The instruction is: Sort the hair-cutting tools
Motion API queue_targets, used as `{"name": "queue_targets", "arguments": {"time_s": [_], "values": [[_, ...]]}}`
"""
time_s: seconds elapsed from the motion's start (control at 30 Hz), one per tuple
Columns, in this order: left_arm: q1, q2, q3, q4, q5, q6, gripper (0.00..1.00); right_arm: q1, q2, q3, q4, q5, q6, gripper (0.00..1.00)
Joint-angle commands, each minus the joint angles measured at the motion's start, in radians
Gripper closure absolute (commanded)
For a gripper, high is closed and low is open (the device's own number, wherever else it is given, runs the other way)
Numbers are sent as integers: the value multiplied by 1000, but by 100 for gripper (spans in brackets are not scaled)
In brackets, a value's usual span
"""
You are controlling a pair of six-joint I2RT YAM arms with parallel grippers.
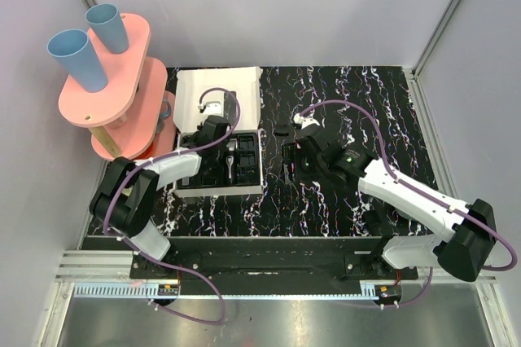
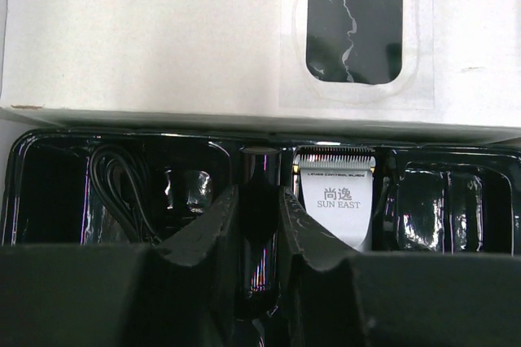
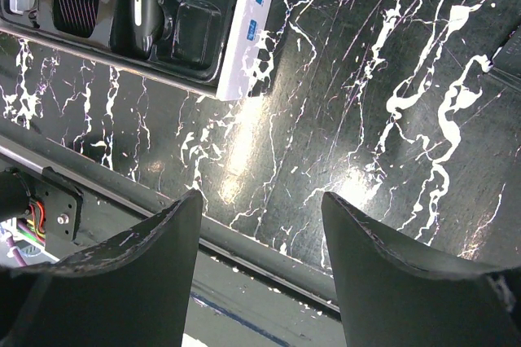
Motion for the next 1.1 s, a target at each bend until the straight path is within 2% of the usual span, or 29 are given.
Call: {"name": "queue_targets", "arguments": {"time_s": [0.0, 0.27, 0.37, 0.5, 0.53, 0.63, 0.83, 0.93, 0.97, 1.07], "values": [[1, -37, -40, 4, 27, -24, 96, -7, -11, 34, 2, 29, -10, 31], [-38, -66, -52, -12, -16, -4, 95, -7, -15, 26, 2, 29, -8, 31], [-45, -63, -56, -15, -27, -8, 91, -7, -21, 22, 2, 29, -10, 32], [-50, -64, -56, -22, -52, -27, 74, -9, -25, 16, 2, 29, -7, 31], [-51, -68, -54, -21, -56, -24, 56, -7, -25, 16, 2, 26, -7, 31], [-50, -69, -26, -41, -64, -4, 43, -7, -24, 16, 0, 23, -2, 31], [-50, -116, 14, -70, -64, 4, 41, -9, -15, 19, 2, 8, 12, 31], [-51, -153, 18, -73, -46, -7, 46, -10, -16, 17, 2, 8, 13, 31], [-50, -161, 23, -73, -39, -8, 54, -9, -18, 17, 2, 9, 15, 31], [-50, -187, 24, -73, -16, -20, 68, -13, -19, 16, 2, 12, 15, 31]]}}
